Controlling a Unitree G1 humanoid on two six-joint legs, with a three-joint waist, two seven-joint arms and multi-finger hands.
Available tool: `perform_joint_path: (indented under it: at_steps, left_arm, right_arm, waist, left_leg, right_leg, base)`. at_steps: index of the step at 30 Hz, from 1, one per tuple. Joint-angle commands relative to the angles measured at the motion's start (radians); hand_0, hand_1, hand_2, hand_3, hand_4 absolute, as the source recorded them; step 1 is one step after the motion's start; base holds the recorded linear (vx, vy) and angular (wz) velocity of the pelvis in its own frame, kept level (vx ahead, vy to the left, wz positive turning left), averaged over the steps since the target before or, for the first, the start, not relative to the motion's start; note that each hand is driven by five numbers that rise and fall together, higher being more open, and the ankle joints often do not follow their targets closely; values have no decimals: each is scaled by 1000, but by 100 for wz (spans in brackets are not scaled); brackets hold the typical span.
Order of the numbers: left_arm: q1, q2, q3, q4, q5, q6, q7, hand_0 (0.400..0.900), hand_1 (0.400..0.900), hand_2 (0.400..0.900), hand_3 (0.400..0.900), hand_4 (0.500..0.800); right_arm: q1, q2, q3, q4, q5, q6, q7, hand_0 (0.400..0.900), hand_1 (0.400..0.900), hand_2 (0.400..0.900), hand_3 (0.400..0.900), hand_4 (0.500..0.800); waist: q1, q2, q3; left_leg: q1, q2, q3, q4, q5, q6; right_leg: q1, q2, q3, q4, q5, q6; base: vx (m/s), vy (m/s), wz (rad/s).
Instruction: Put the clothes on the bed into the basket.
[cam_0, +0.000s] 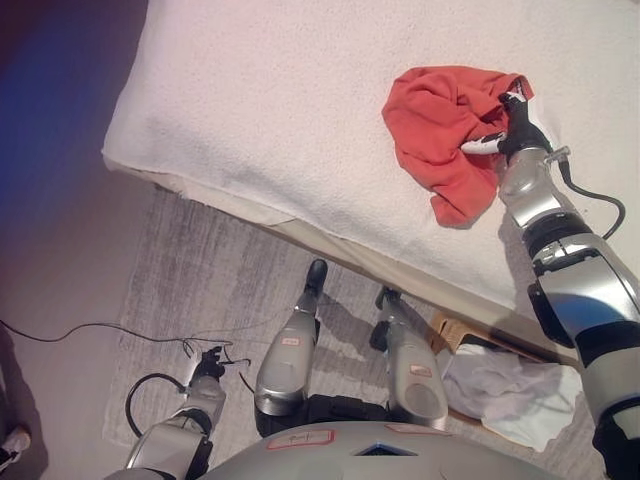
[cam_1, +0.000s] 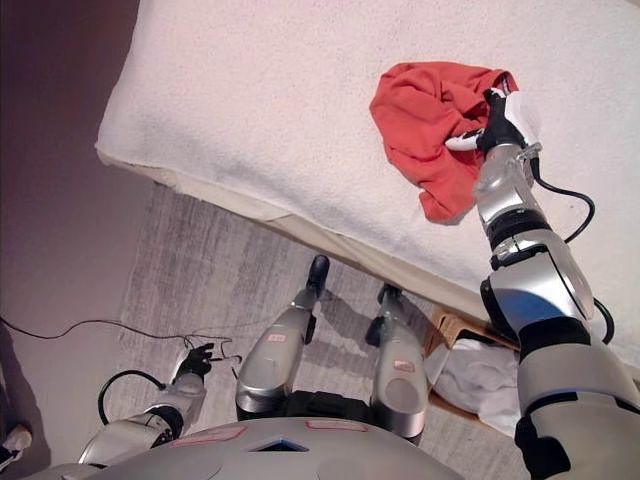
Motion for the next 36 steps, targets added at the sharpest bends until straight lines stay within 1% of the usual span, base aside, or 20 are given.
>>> perform_joint_path:
  at_steps: [1,13,17,18,21,22,24,25,26,29,30,33,34,35,36]
  left_arm:
    - [27,53,-42,40,-40,19,48,900,900,900,900,800]
    - [29,53,-55,40,-37,15,68,900,900,900,900,800]
    - [24,56,-54,34,-29,14,73,900,900,900,900,800]
    - [22,57,-49,39,-27,16,70,900,900,900,900,800]
    - [25,56,-49,39,-20,15,67,900,900,900,900,800]
    - [20,56,-44,45,-14,17,59,900,900,900,900,800]
    - [18,55,-40,48,-6,19,52,900,900,900,900,800]
    - [18,55,-40,48,-6,19,52,900,900,900,900,800]
    - [15,57,-32,47,5,22,45,900,900,900,900,800]
    - [9,59,-21,43,13,27,30,900,900,900,900,800]
    - [11,63,-18,39,14,27,24,900,900,900,900,800]
    - [7,62,-11,57,19,40,-19,900,900,900,900,800]
    - [7,62,-12,57,19,39,-19,900,900,900,900,800]
    - [-1,64,-14,50,28,38,-21,900,900,900,900,800]
    - [0,66,-15,47,31,39,-26,900,900,900,900,800]
  right_arm:
    - [-134,-14,48,-71,67,-73,-51,400,400,400,400,500]
    - [-157,-46,40,-38,67,-82,-76,400,400,400,400,500]
    - [-132,-68,48,-50,42,-84,-72,400,400,400,400,500]
    - [-110,-84,43,-58,36,-81,-67,400,400,400,400,500]
    - [-84,-103,40,-56,23,-77,-59,400,400,400,400,500]
    - [-52,-126,40,-66,-2,-74,-50,400,400,400,400,500]
    - [-27,-149,37,-66,-15,-69,-38,400,400,400,400,500]
    - [-26,-149,37,-67,-15,-69,-38,400,400,400,400,500]
    - [12,-183,29,-72,-37,-65,-24,400,400,400,400,500]
    - [88,-229,8,-75,-73,-59,-5,400,400,400,400,500]
    - [109,-243,-3,-76,-79,-57,2,400,400,400,400,500]
    - [160,-265,-40,-67,-84,-47,33,400,400,400,400,500]
    - [161,-266,-40,-68,-84,-47,33,400,400,400,400,500]
    - [215,-281,-72,-59,-93,-43,39,400,400,400,400,500]
    - [236,-287,-84,-62,-93,-43,46,400,400,400,400,500]
  waist:
    - [21,-14,1]
    - [20,-11,13]
    - [9,-13,7]
    - [-1,-18,1]
    - [-8,-23,-8]
    - [-27,-32,-22]
    - [-42,-40,-35]
    - [-41,-40,-34]
    - [-60,-49,-51]
    - [-89,-57,-76]
    - [-96,-57,-83]
    - [-128,-60,-110]
    - [-127,-60,-109]
    - [-152,-58,-128]
    - [-160,-55,-132]
  left_leg:
    - [-23,-9,34,-89,103,22]
    - [-31,-19,31,-88,102,23]
    - [-17,-21,46,-85,92,24]
    - [-4,-22,55,-78,81,25]
    - [12,-24,67,-70,68,28]
    - [30,-27,85,-56,50,30]
    - [52,-29,101,-43,30,37]
    - [53,-29,102,-43,29,37]
    - [87,-32,125,-34,7,43]
    - [140,-29,161,-30,-20,48]
    - [155,-28,170,-29,-26,49]
    - [205,-23,204,-37,-43,53]
    - [207,-23,205,-38,-44,53]
    - [235,-23,226,-48,-52,54]
    - [247,-22,235,-54,-53,55]
  right_leg:
    - [-80,-38,93,145,-42,68]
    - [-81,-43,99,137,-38,68]
    - [-67,-44,106,130,-35,70]
    - [-57,-45,112,132,-36,71]
    - [-42,-46,122,130,-36,71]
    - [-23,-45,133,129,-37,72]
    - [-5,-45,150,129,-38,75]
    - [-3,-45,151,129,-38,75]
    - [24,-43,169,130,-43,77]
    - [57,-44,196,132,-51,82]
    - [64,-43,203,134,-52,84]
    - [84,-38,234,139,-61,90]
    - [85,-37,235,140,-61,90]
    - [92,-34,253,144,-64,94]
    - [94,-32,263,145,-64,96]
  base:
    - [-4,3,3]
    - [0,6,0]
    - [-2,32,-11]
    - [6,29,-13]
    - [25,43,-21]
    - [28,68,-37]
    - [33,59,-35]
    - [62,59,-44]
    - [75,63,-47]
    - [72,57,-49]
    - [51,43,-43]
    - [55,49,-43]
    - [50,49,-43]
    - [47,54,-41]
    - [50,68,-52]
